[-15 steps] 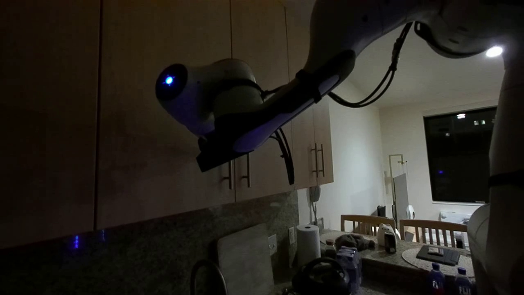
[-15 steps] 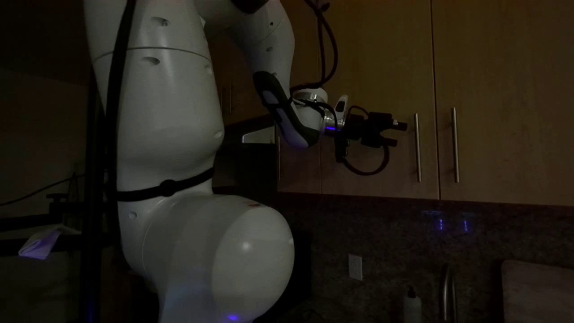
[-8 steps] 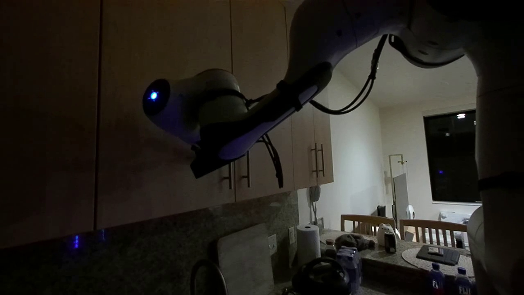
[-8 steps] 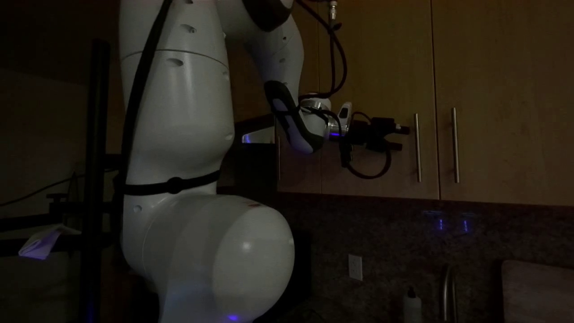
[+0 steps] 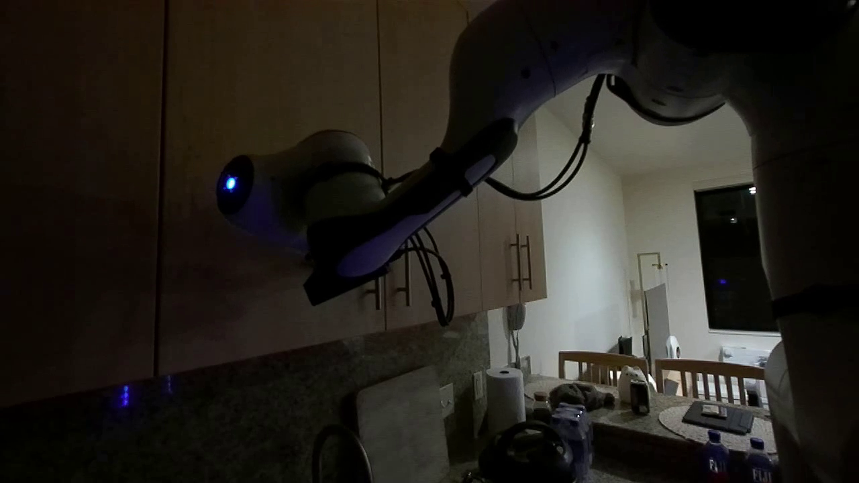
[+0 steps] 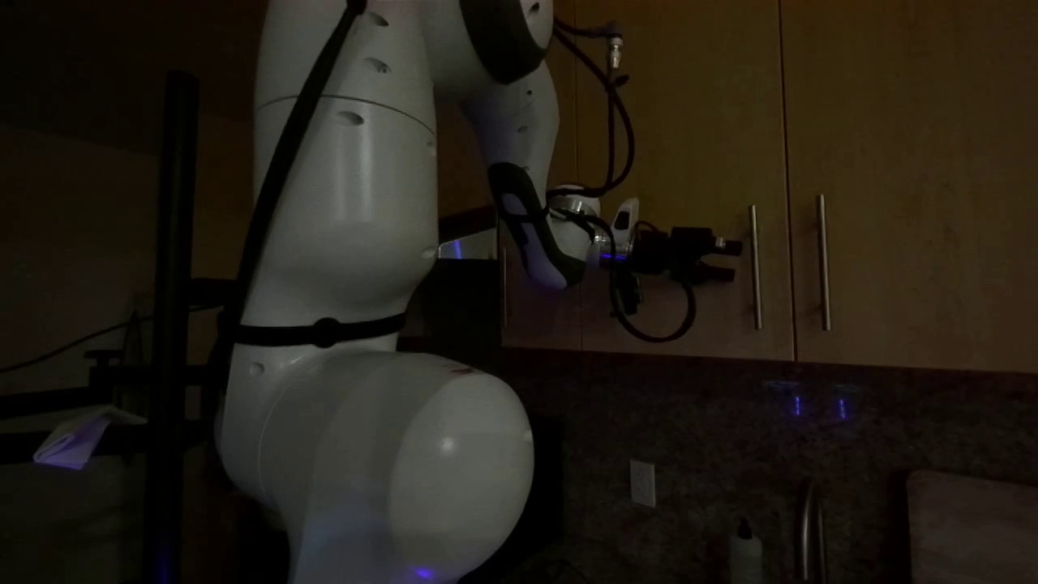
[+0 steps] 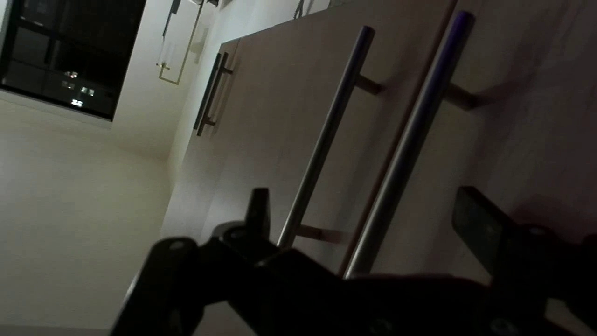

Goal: Open the cabinet door on the right of the hood of the stove

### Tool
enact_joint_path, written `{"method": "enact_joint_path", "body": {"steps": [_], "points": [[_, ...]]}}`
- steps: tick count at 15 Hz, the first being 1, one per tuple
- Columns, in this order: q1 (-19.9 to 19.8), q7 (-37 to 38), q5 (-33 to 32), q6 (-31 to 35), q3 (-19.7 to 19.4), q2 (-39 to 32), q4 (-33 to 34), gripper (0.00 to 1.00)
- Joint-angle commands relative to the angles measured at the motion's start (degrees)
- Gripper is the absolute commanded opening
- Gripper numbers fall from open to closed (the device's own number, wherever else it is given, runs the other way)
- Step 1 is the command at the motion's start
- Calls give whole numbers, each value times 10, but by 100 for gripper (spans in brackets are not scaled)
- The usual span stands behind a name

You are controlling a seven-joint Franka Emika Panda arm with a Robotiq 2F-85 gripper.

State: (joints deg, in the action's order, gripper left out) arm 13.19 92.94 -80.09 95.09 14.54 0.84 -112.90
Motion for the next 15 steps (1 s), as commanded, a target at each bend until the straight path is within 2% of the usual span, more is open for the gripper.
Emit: {"method": "enact_joint_path", "body": {"steps": [1,7,15], "points": [[8,32,-7,-44,3,-24,25,100],[18,67,4,-86,4,-45,48,100],[22,92,38,-89,4,-53,64,100]]}}
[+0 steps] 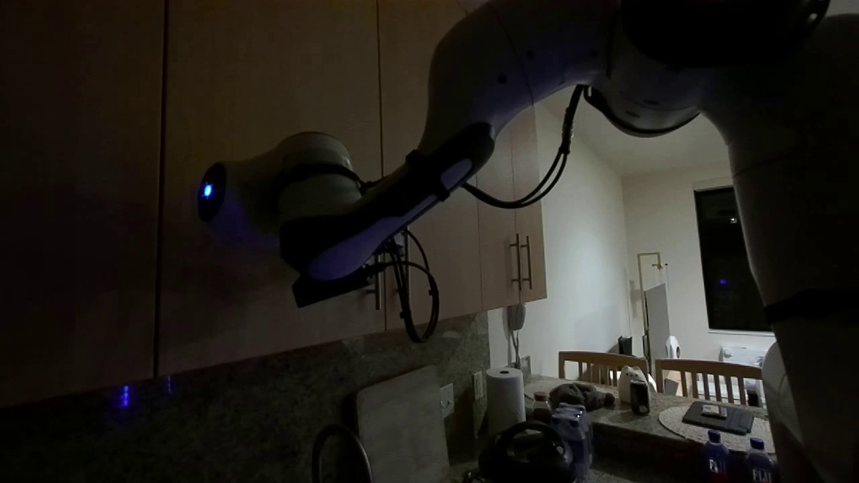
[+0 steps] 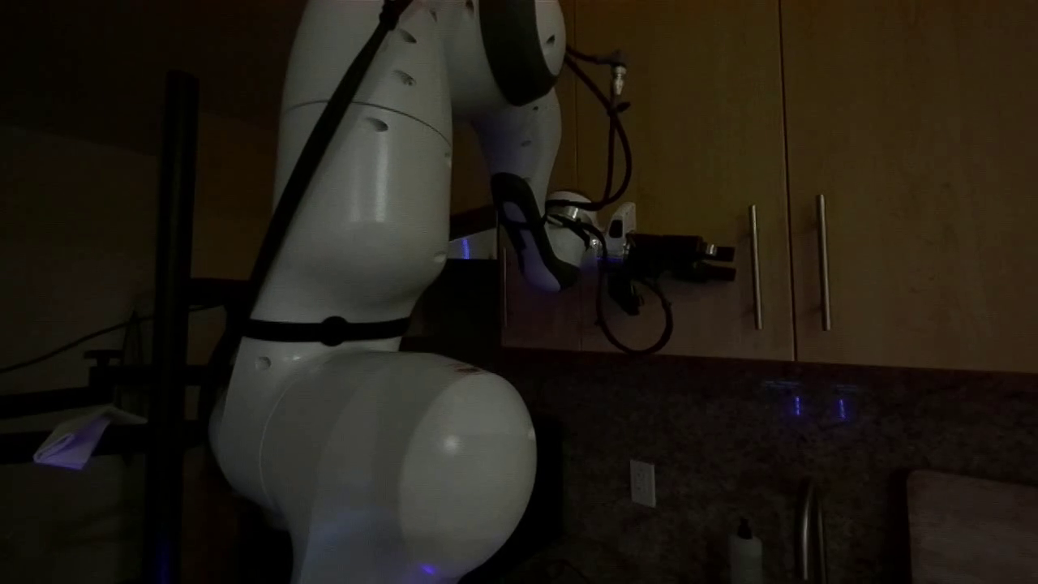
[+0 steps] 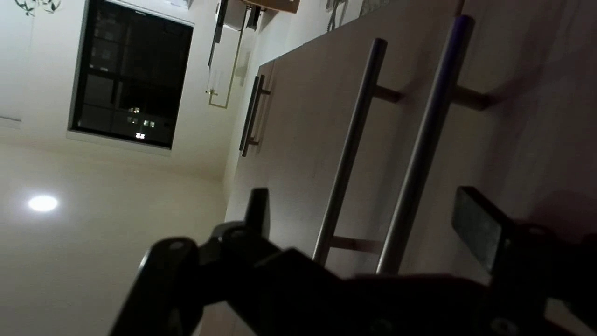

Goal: Open the cabinet door on the right of the hood of the stove

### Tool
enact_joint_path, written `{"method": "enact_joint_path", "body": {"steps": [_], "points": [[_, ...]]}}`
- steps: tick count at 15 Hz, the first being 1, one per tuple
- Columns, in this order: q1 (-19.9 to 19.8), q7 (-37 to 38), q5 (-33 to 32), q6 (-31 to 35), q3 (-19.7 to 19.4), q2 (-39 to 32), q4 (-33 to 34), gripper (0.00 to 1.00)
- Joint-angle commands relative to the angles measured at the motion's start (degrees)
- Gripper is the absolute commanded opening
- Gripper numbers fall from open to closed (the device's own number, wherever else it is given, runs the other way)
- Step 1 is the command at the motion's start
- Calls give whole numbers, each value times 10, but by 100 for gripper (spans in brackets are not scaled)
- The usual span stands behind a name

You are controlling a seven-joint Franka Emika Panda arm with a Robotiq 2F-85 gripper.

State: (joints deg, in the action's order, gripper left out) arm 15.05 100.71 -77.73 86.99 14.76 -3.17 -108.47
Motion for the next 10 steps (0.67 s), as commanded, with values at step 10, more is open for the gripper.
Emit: {"method": "enact_joint_path", "body": {"steps": [10], "points": [[4,-9,29,2,2,2,11,100]]}}
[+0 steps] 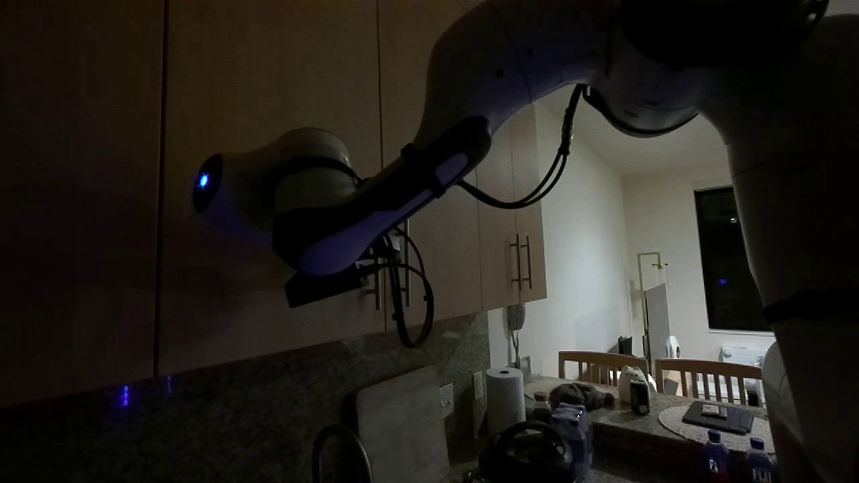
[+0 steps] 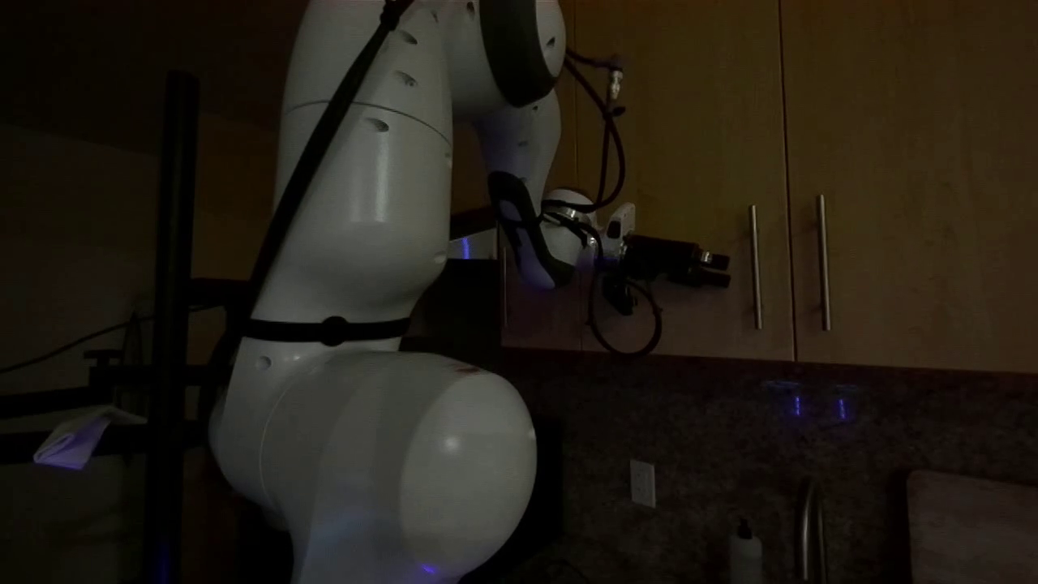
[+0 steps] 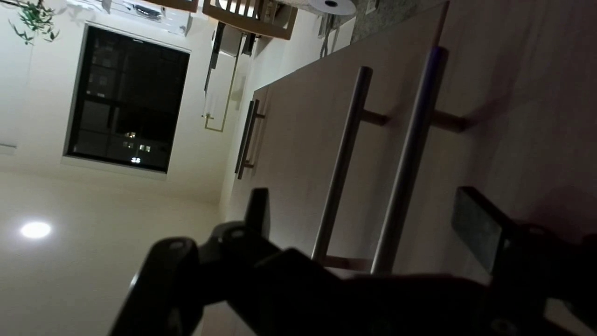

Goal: Open the cabinet door on the right of the hood of the stove

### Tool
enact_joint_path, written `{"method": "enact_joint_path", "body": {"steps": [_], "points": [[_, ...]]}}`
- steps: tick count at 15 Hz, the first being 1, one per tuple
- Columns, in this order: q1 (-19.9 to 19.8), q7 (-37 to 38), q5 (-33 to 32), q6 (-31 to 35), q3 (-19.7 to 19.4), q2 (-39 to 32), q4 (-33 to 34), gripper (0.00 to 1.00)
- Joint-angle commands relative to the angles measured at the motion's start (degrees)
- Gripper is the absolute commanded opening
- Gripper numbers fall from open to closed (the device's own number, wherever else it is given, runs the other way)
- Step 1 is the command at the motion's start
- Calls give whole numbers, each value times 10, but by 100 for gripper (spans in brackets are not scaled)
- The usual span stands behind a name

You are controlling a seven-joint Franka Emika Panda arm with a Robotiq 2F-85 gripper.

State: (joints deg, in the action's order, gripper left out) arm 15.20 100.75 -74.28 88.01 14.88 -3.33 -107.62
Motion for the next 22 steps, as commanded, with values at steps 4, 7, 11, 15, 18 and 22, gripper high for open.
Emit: {"method": "enact_joint_path", "body": {"steps": [4,7,11,15,18,22], "points": [[-5,-64,18,13,-4,33,-16,100],[-10,-113,42,28,-9,53,-26,100],[-24,-104,61,49,-29,59,-18,100],[-40,-71,50,87,-47,27,8,100],[-39,-66,42,81,-47,23,13,100],[-34,-63,34,84,-42,26,11,100]]}}
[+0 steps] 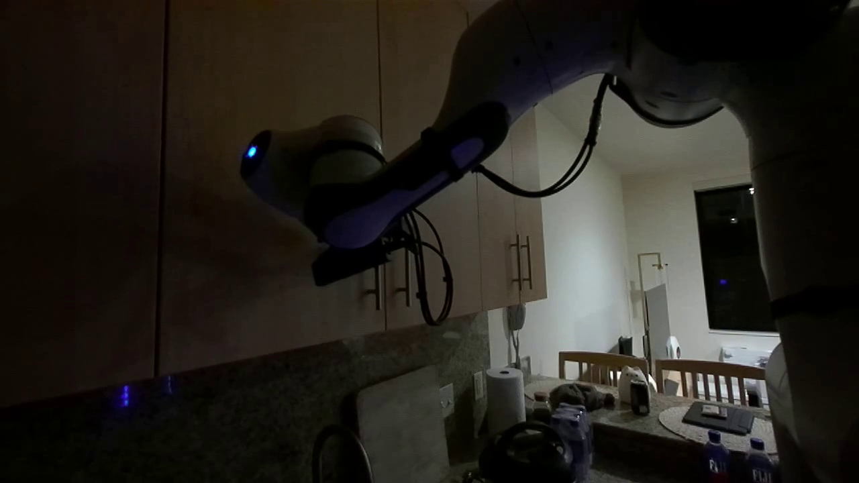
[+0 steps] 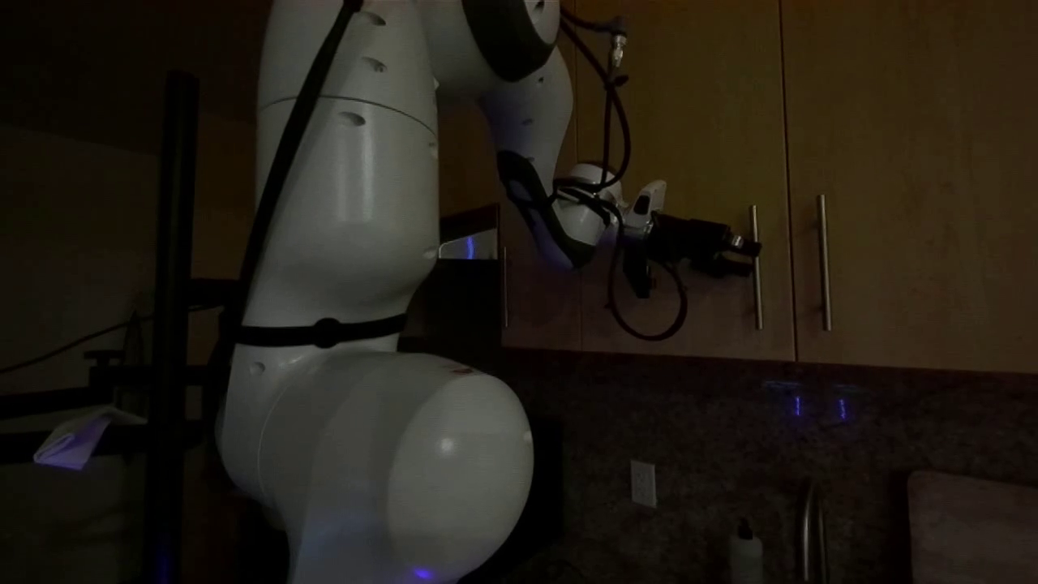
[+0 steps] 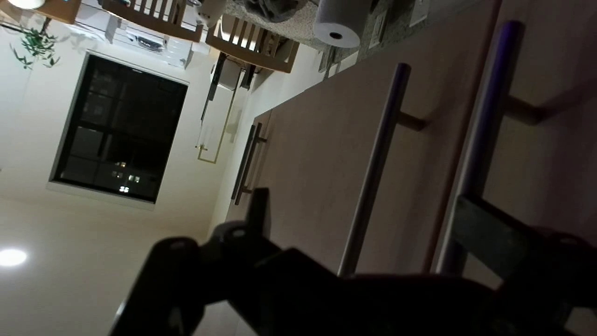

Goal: Open the cabinet door on the right of the hood of the stove

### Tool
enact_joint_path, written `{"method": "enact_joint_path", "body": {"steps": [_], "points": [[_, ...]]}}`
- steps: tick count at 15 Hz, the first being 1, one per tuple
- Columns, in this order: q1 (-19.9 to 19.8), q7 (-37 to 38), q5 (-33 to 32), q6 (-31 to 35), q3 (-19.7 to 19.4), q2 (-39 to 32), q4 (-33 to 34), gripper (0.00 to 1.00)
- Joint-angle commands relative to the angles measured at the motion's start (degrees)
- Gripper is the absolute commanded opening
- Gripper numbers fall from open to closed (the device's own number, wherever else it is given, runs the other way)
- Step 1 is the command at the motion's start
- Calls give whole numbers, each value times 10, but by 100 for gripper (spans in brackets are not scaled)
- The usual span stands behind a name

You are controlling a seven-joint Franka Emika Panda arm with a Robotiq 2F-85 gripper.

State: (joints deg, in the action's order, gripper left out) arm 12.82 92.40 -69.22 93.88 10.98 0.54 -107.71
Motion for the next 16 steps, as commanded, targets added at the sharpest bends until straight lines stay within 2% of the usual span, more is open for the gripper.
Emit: {"method": "enact_joint_path", "body": {"steps": [1,7,16], "points": [[-8,27,-28,30,-1,-10,8,100],[-9,65,-57,52,0,-4,-14,100],[-4,71,-84,60,6,-5,-14,100]]}}
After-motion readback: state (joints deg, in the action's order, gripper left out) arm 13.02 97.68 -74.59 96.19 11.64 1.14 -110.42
